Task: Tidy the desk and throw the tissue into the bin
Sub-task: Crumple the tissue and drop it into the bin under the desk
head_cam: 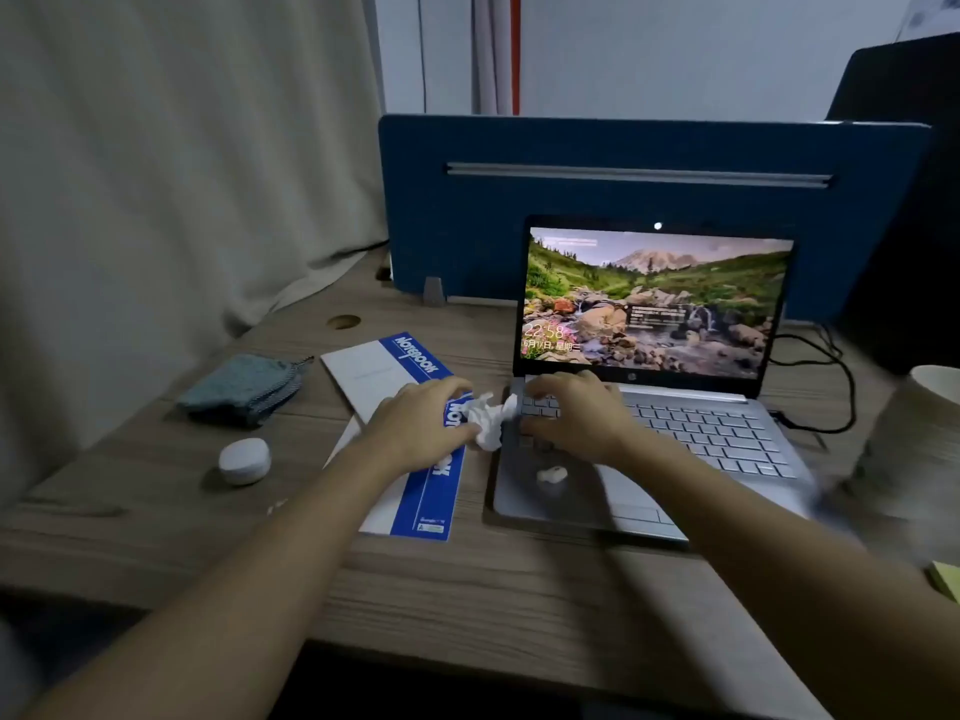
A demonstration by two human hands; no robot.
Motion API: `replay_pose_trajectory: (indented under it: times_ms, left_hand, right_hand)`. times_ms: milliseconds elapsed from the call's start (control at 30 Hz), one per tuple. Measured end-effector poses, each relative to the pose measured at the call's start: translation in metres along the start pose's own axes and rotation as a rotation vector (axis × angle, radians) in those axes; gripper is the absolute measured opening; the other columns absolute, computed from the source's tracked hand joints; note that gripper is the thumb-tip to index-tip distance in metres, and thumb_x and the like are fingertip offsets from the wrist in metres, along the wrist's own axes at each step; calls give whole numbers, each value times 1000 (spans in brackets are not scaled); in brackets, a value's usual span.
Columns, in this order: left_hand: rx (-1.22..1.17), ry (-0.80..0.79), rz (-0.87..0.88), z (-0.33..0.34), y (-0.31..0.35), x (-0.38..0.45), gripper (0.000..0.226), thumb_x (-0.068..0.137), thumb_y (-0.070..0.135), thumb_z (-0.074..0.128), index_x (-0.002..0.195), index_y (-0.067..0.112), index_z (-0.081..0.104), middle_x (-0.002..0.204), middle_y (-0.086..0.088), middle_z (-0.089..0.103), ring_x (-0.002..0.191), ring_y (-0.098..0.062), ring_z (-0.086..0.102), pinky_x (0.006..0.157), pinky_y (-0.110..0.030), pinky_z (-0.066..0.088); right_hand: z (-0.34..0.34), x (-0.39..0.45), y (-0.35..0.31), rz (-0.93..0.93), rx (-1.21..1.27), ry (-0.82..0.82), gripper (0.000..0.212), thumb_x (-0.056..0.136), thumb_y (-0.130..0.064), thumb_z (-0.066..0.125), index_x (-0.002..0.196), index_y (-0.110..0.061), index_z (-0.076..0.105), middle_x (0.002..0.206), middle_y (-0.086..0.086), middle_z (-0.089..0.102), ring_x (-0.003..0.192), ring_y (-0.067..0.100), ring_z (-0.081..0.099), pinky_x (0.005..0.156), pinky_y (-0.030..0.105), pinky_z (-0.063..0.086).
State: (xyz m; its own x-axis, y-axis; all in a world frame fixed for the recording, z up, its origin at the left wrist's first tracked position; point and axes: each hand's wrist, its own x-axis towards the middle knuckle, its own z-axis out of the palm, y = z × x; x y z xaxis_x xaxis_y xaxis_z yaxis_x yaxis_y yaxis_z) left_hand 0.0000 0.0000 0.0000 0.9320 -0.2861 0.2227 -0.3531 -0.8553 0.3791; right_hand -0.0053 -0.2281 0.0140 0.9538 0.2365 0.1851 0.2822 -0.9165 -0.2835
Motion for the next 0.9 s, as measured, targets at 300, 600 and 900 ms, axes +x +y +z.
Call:
replay_pose_trajectory:
  times_ms: [300,600,900]
  left_hand:
    - [-6,-67,-7,21,-8,24,57,74,59,70,123,37,50,120,10,65,103,-12,60,84,-39,52]
    - [-172,18,-62,25,-14,28,12,85,39,69,87,40,57,81,20,65,79,0,63,71,-25,53]
    - [-403,140,-19,7,6,15,11,87,30,71,85,32,61,84,17,66,81,6,62,64,-7,42]
  right_hand:
    - [13,17,2,-7,-8,23,52,85,-50,62,133,-32,51,135,-4,52,126,28,40,94,47,32]
    - [14,17,3,-6,41,59,43,86,-44,62,126,-32,54,130,-6,56,124,26,40,88,42,28]
    - [-2,3,-6,-50,285,19,48,86,-31,69,129,-16,54,126,3,60,110,20,56,88,35,49]
